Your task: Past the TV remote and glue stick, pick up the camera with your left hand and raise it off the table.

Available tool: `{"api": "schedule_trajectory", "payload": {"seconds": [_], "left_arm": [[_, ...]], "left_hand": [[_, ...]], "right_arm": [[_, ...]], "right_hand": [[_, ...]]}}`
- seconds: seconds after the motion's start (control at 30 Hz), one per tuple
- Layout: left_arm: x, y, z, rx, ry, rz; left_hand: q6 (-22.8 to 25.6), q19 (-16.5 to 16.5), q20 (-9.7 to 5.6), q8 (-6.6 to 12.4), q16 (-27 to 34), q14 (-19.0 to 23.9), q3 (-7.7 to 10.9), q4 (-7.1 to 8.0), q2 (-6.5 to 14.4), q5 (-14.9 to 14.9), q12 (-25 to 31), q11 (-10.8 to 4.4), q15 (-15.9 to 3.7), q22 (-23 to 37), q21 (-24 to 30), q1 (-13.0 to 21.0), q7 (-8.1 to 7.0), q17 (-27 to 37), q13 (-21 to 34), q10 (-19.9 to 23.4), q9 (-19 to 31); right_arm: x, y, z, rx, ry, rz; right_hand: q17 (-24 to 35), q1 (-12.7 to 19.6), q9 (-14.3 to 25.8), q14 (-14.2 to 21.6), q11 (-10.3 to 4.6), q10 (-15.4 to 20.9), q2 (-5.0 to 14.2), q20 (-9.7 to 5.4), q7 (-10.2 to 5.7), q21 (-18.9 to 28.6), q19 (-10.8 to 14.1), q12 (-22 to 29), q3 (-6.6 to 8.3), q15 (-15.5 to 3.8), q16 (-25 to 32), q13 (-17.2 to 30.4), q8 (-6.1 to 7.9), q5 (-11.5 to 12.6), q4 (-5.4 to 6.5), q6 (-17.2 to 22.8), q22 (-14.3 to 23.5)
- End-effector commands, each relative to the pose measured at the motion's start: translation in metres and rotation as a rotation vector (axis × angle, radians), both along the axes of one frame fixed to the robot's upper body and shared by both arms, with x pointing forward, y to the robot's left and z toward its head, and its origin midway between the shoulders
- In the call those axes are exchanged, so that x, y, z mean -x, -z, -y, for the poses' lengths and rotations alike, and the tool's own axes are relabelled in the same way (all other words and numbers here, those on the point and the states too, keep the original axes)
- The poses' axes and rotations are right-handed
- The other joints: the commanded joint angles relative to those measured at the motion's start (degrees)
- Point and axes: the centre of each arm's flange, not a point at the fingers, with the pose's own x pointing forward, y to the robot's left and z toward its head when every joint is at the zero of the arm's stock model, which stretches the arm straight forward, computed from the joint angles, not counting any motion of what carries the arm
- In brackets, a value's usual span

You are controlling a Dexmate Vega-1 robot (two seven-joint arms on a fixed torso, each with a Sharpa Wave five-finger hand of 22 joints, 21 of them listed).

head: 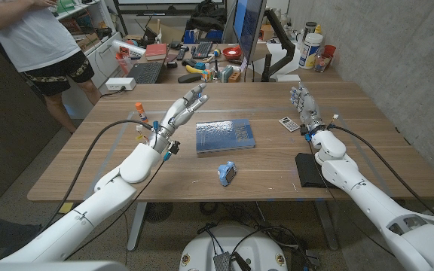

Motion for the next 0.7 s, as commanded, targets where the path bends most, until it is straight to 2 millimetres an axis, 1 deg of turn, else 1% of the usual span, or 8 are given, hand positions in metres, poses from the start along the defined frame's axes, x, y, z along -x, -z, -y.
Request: {"api": "schedule_trajectory", "payload": {"seconds": [0.03, 0.1, 0.2, 0.3, 0.33, 0.53, 0.57, 0.7], "left_arm": [[0.005, 0.002, 0.002, -0.040, -0.007, 0.002], [0.006, 0.002, 0.002, -0.046, -0.008, 0.003], [0.009, 0.002, 0.002, -0.056, -0.014, 0.009], [0.011, 0.002, 0.003, -0.065, -0.018, 0.014], [0.012, 0.002, 0.003, -0.070, -0.020, 0.015], [0.016, 0.001, 0.005, -0.094, -0.028, 0.024], [0.017, 0.000, 0.006, -0.101, -0.031, 0.026], [0.021, -0.001, 0.007, -0.123, -0.044, 0.039]], "left_hand": [[0.5, 0.2, -3.12, 0.39, 0.1, 0.6, 0.14, -0.45, 0.1, 0.3, 0.4, 0.00, -0.42, 0.3, -0.2, 0.9, -0.13, 0.2, 0.3, 0.5, 0.2], [0.5, 0.2, -3.13, 0.38, 0.1, 0.6, 0.17, -0.52, 0.1, 0.3, 0.3, -0.07, -0.43, 0.3, -0.2, 1.1, -0.06, 0.2, 0.3, 0.4, 0.2], [0.5, 0.2, -3.08, 0.38, 0.1, 0.6, 0.19, -0.60, 0.2, 0.3, 0.3, -0.09, -0.43, 0.3, -0.2, 1.2, -0.06, 0.2, 0.3, 0.4, 0.2], [0.5, 0.1, -3.06, 0.36, 0.1, 0.6, 0.22, -0.68, 0.2, 0.3, 0.3, -0.09, -0.42, 0.3, -0.2, 1.4, -0.08, 0.2, 0.3, 0.4, 0.2], [0.6, 0.1, -3.08, 0.36, 0.1, 0.6, 0.23, -0.71, 0.2, 0.3, 0.3, -0.07, -0.46, 0.3, -0.2, 1.5, -0.06, 0.2, 0.3, 0.4, 0.2], [0.6, 0.1, -3.05, 0.35, 0.0, 0.6, 0.27, -0.88, 0.3, 0.3, 0.3, -0.12, -0.46, 0.3, -0.3, 1.8, -0.10, 0.2, 0.3, 0.5, 0.2], [0.6, 0.1, -3.05, 0.35, 0.1, 0.6, 0.28, -0.90, 0.3, 0.3, 0.3, -0.14, -0.42, 0.3, -0.3, 1.8, -0.15, 0.2, 0.3, 0.5, 0.2], [0.6, 0.1, -3.01, 0.33, 0.0, 0.6, 0.29, -0.99, 0.3, 0.3, 0.3, -0.12, -0.43, 0.3, -0.3, 2.0, -0.14, 0.2, 0.3, 0.5, 0.2]], "right_arm": [[0.000, -0.003, 0.001, -0.010, 0.007, 0.009], [0.001, -0.003, 0.001, -0.013, 0.009, 0.010], [0.001, -0.003, 0.001, -0.015, 0.011, 0.011], [0.001, -0.003, 0.001, -0.016, 0.012, 0.012], [0.001, -0.003, 0.001, -0.016, 0.011, 0.013], [0.001, -0.005, 0.002, -0.019, 0.010, 0.020], [0.001, -0.006, 0.002, -0.020, 0.010, 0.021], [0.001, -0.007, 0.002, -0.020, 0.011, 0.024]], "right_hand": [[0.2, -0.2, 0.2, 0.4, 0.23, 0.3, 0.35, -1.36, 0.15, -0.3, 0.5, 0.2, -0.24, -0.12, -0.2, 0.3, 0.00, -0.2, 0.03, -0.3, 0.1], [0.2, -0.2, 0.2, 0.4, 0.44, 0.4, 0.37, -1.37, 0.15, -0.3, 0.6, 0.2, -0.25, -0.15, -0.2, 0.3, 0.00, -0.2, 0.04, -0.3, 0.1], [0.2, -0.3, 0.2, 0.4, 0.12, 0.4, 0.38, -1.36, 0.11, -0.4, 0.6, 0.2, -0.29, -0.15, -0.2, 0.3, 0.04, -0.2, 0.06, -0.3, 0.1], [0.2, -0.3, 0.2, 0.5, 0.32, 0.4, 0.38, -1.39, 0.09, -0.5, 0.6, 0.2, -0.33, -0.10, -0.1, 0.3, 0.04, -0.3, 0.06, -0.3, 0.1], [0.2, -0.3, 0.2, 0.5, 0.15, 0.3, 0.37, -1.35, 0.08, -0.6, 0.6, 0.1, -0.36, -0.13, -0.1, 0.3, 0.05, -0.3, 0.07, -0.3, 0.1], [0.2, -0.4, 0.2, 0.5, 0.24, 0.4, 0.40, -1.39, 0.07, -0.7, 0.7, 0.2, -0.40, -0.15, -0.1, 0.3, 0.03, -0.3, 0.08, -0.4, 0.1], [0.2, -0.4, 0.2, 0.5, -0.03, 0.4, 0.42, -1.37, 0.04, -0.8, 0.7, 0.2, -0.41, -0.14, -0.1, 0.3, 0.04, -0.3, 0.08, -0.4, 0.1], [0.2, -0.4, 0.2, 0.5, 0.18, 0.5, 0.44, -1.39, 0.02, -0.9, 0.8, 0.2, -0.44, -0.10, -0.2, 0.3, 0.06, -0.3, 0.09, -0.4, 0.1]]}}
